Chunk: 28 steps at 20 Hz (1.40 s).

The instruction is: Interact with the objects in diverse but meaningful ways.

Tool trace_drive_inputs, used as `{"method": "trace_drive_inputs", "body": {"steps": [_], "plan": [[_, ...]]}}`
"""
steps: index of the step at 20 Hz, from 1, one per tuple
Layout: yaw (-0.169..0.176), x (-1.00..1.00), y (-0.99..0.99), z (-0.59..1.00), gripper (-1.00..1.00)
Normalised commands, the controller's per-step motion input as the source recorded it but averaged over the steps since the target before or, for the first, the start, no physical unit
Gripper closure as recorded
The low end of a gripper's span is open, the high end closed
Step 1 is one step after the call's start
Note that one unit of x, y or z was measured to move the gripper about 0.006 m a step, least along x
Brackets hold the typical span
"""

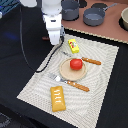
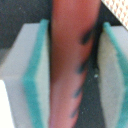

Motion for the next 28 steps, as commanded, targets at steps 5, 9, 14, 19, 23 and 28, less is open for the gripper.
{"method": "trace_drive_inputs", "body": {"steps": [5,9,14,19,23,28], "plan": [[0.045,-0.20,0.01,0.19,1.00],[0.016,-0.32,0.03,0.66,1.00],[-0.005,0.15,-0.31,0.67,1.00],[-0.041,0.57,-0.44,0.29,1.00],[-0.020,0.75,-0.58,0.08,1.00],[-0.010,0.73,-0.60,0.01,1.00]]}}
